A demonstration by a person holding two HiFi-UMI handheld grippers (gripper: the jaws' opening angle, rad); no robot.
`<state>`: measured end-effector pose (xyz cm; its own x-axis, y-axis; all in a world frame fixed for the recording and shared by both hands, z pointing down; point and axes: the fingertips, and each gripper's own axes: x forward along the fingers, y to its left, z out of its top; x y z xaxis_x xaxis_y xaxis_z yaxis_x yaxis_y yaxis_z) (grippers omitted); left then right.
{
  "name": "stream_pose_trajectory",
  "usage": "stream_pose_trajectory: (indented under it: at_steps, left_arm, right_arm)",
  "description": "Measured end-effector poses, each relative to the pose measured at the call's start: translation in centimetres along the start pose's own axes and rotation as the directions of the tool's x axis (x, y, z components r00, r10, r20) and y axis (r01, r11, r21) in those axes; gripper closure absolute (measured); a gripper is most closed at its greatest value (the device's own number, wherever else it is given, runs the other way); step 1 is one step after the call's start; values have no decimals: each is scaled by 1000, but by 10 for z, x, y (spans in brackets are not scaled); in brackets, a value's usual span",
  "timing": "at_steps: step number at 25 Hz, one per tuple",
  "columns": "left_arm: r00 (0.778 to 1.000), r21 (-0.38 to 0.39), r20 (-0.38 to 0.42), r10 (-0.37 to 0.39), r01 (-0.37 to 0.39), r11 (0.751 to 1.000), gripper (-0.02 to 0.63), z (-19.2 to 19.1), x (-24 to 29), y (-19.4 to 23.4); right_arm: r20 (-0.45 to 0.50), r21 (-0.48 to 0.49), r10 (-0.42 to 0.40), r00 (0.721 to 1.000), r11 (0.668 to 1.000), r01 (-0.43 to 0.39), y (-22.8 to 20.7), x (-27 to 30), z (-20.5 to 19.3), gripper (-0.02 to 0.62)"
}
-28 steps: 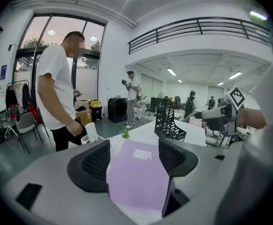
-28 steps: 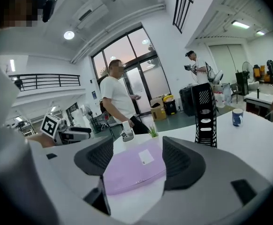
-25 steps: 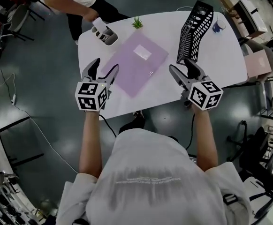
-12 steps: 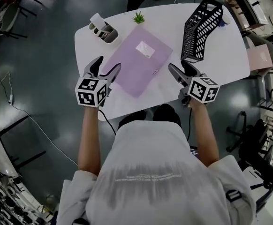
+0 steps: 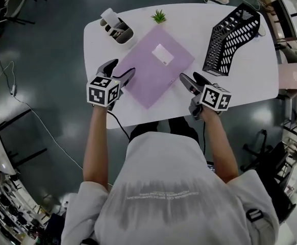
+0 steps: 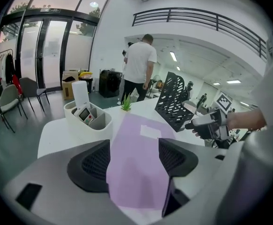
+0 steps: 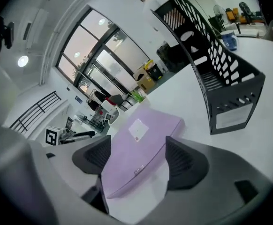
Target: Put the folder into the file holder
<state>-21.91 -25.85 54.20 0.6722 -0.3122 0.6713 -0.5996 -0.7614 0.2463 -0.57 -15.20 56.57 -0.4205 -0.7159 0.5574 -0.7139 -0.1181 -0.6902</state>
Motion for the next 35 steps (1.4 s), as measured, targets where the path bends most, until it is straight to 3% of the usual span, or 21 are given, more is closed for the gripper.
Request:
stream_pose_trajectory:
  at_steps: [8, 14, 26, 32, 35]
  left_arm:
    - [995, -19, -83, -61, 60, 998, 267, -8, 52, 26]
    - [977, -50, -192, -94, 86, 995, 264, -32, 82, 36]
    - [929, -107, -257, -267, 247, 963, 262, -30, 103, 34]
    - [941, -64, -282, -189, 178, 982, 262, -35, 108, 31]
    - [943, -91, -288, -168, 148, 985, 262, -42, 105, 28]
  right_arm:
    - [-51, 128, -1, 999, 992, 8, -18, 34, -25, 227]
    - [-133, 134, 31, 991, 991, -13, -17, 51, -56, 226]
    - [-152, 77, 26, 988, 997, -14, -23, 68, -55, 227]
    - [-178, 38, 28, 984, 999, -22, -31, 74, -56, 227]
    - [-183, 10, 14, 983, 1000, -13, -34, 73, -58, 227]
